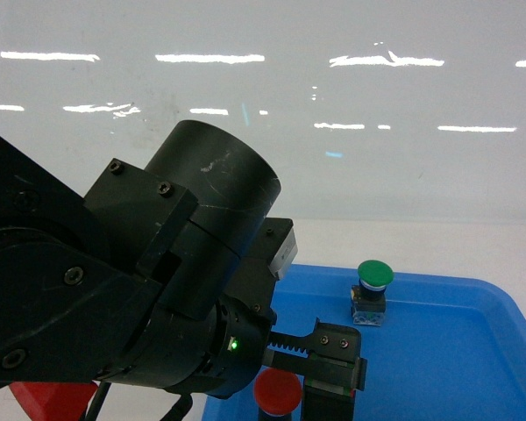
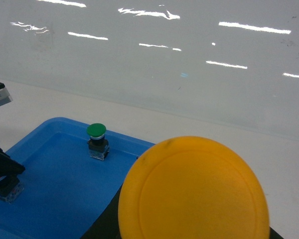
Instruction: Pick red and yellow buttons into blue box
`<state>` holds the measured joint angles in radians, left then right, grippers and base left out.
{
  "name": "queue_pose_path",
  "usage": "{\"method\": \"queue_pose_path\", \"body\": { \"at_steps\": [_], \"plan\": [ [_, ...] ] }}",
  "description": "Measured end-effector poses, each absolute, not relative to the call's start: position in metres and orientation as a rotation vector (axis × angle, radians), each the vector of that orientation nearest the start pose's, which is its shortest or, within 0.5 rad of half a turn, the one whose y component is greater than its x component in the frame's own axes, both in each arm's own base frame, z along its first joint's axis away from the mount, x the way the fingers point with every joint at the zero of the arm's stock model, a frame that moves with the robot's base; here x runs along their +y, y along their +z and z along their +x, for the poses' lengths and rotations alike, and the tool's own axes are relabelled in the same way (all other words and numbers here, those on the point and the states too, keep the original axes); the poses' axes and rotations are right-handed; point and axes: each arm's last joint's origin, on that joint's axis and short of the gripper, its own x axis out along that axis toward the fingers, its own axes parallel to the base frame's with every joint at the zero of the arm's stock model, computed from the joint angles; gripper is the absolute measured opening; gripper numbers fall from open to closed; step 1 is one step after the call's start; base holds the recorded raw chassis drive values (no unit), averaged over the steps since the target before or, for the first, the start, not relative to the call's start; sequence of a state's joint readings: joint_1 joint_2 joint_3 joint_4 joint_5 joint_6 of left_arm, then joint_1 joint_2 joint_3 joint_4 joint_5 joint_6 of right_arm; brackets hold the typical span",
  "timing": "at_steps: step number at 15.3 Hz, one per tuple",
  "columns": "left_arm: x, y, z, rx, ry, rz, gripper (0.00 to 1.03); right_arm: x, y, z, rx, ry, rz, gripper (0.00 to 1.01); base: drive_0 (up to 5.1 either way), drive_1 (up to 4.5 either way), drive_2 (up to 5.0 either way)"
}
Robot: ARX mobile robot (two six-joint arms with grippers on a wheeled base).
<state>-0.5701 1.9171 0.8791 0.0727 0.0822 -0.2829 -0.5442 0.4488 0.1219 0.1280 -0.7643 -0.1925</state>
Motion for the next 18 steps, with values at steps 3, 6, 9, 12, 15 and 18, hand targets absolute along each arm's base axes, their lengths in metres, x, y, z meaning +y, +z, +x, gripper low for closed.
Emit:
{"method": "queue_pose_path", "body": {
  "at_steps": [3,6,9,12,15,18],
  "plan": [
    [-0.188,0.079,0.283,1.04,-0.45,0.002,0.98,-0.045,0.179,0.113,0.136,0.233,-0.07,0.26,0.0,0.0,0.0],
    [-0.187,0.066,0.281,0.998,-0.456,0.096,0.73,-0.045,0.179,0.113,0.136,0.233,-0.07,0.26,0.0,0.0,0.0],
    [-0.186,0.066,0.282,0.99,-0.454,0.102,0.44,-0.045,0.179,0.113,0.136,0.233,-0.07,0.26,0.0,0.0,0.0],
    [-0.182,0.065,0.283,0.97,-0.451,0.106,0.3,-0.045,0.179,0.113,0.136,0.233,-0.07,0.26,0.0,0.0,0.0],
    [-0.178,0.065,0.284,0.955,-0.441,0.101,0.3,-0.045,0.179,0.113,0.136,0.233,-0.07,0.26,0.0,0.0,0.0],
    [-0.172,0.068,0.284,0.932,-0.431,0.118,0.3,-0.045,0.179,0.113,0.136,0.233,-0.07,0.26,0.0,0.0,0.0]
  ]
}}
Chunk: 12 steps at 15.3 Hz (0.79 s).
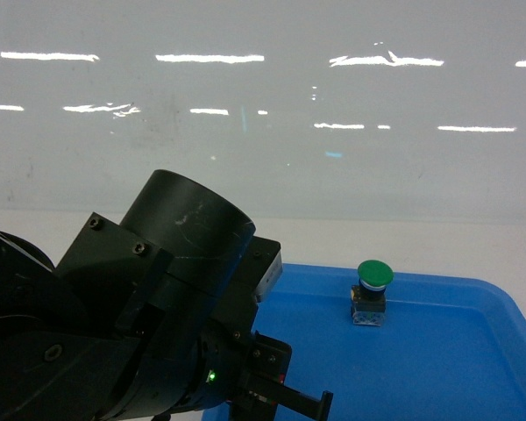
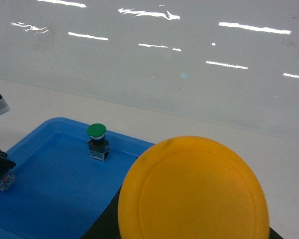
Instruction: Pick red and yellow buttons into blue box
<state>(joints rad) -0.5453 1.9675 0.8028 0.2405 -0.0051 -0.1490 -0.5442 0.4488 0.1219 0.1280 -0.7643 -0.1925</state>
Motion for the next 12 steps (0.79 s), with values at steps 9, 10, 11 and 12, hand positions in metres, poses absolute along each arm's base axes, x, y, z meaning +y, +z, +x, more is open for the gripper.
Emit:
{"method": "queue_pose_path", "body": {
  "at_steps": [9,10,11,12],
  "plan": [
    [-0.116,0.147,0.299,0.486,-0.189,0.155,0.3,-0.045,0.179,0.113,0.136,0.234,-0.07,0.26,0.0,0.0,0.0],
    [-0.098,0.158,0.29,0.417,-0.121,0.16,0.3,-0.045,0.179,0.113,0.136,0.233,-0.07,0.26,0.0,0.0,0.0],
    [-0.089,0.165,0.275,0.363,-0.083,0.165,0.3,-0.045,0.179,0.113,0.136,0.234,-0.07,0.26,0.0,0.0,0.0],
    [-0.086,0.171,0.261,0.317,-0.06,0.168,0.3,-0.045,0.179,0.113,0.136,0.233,-0.07,0.26,0.0,0.0,0.0]
  ]
}}
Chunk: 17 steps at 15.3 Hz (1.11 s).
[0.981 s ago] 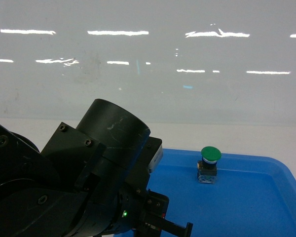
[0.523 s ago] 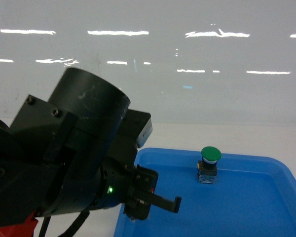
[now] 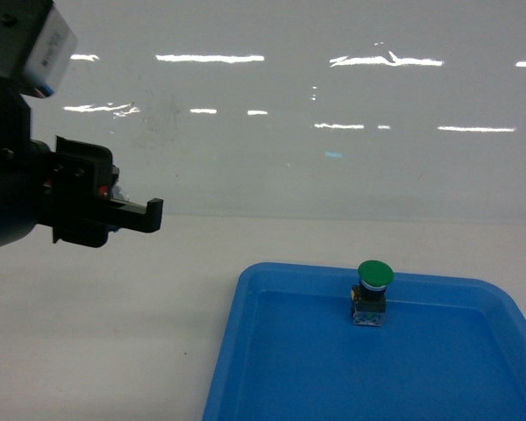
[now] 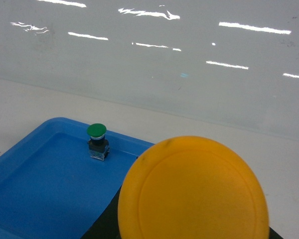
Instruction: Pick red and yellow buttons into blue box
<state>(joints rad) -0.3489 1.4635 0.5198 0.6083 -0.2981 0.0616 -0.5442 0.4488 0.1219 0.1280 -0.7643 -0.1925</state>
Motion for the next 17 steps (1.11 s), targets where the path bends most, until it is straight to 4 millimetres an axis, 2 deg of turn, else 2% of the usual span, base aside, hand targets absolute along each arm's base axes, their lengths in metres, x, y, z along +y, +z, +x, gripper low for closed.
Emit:
{"method": "queue_pose_path", "body": {
  "at_steps": [3,6,9,14,17],
  "plan": [
    [-0.08,0.182,0.228,0.252,-0.003,0.174,0.3,-0.045,0.179,0.113,0.136,0.233,-0.07,0.26,0.0,0.0,0.0],
    [-0.083,0.198,0.21,0.222,0.047,0.177,0.3,-0.045,0.179,0.113,0.136,0.233,-0.07,0.26,0.0,0.0,0.0],
    [-0.085,0.204,0.19,0.214,-0.006,0.165,0.29,-0.045,0.179,0.113,0.136,0.233,-0.07,0.26,0.0,0.0,0.0],
    [-0.085,0.203,0.189,0.217,-0.008,0.167,0.29,-0.045,0.179,0.113,0.136,0.233,-0.07,0.26,0.0,0.0,0.0],
    [-0.085,0.202,0.189,0.221,-0.008,0.168,0.29,-0.045,0.178,0.113,0.137,0.233,-0.069,0.26,0.1,-3.97,4.1]
  ]
}}
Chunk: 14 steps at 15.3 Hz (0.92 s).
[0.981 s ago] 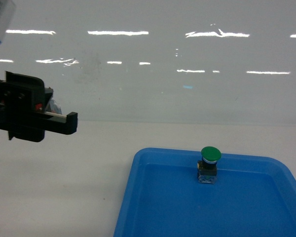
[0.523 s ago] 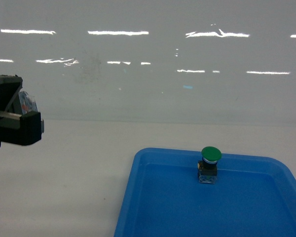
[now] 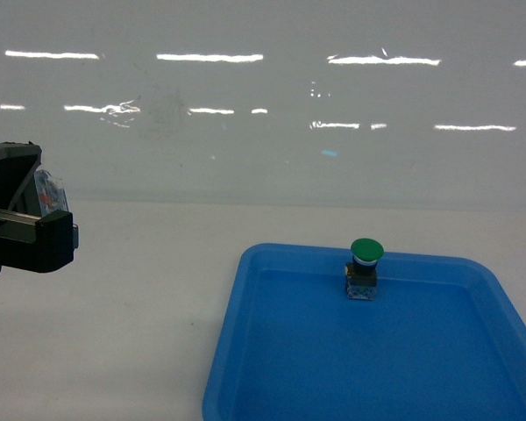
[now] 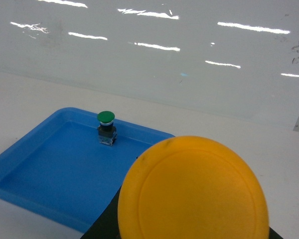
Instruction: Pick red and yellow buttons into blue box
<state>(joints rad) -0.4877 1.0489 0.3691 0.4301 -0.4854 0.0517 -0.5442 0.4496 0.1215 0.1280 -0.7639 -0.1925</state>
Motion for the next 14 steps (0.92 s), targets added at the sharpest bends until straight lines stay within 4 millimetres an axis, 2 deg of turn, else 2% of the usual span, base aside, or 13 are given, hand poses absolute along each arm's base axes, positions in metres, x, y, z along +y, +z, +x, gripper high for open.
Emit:
{"method": "queue_pose_path", "body": {
  "at_steps": [4,10,14],
  "plan": [
    [-0.0845,0.2023,0.1893,0.219,-0.001,0.168,0.29,-0.0451,0.1788,0.1132,0.134,0.235,-0.071,0.26,3.5,-4.54,1.3],
    [-0.0845,0.2024,0.1892,0.219,-0.005,0.167,0.29,-0.0451,0.1786,0.1133,0.136,0.234,-0.07,0.26,4.8,-3.56,-1.0],
    [-0.0846,0.2024,0.1892,0.218,-0.005,0.167,0.29,-0.0451,0.1786,0.1133,0.136,0.233,-0.07,0.26,4.9,-2.46,-2.5]
  ]
}}
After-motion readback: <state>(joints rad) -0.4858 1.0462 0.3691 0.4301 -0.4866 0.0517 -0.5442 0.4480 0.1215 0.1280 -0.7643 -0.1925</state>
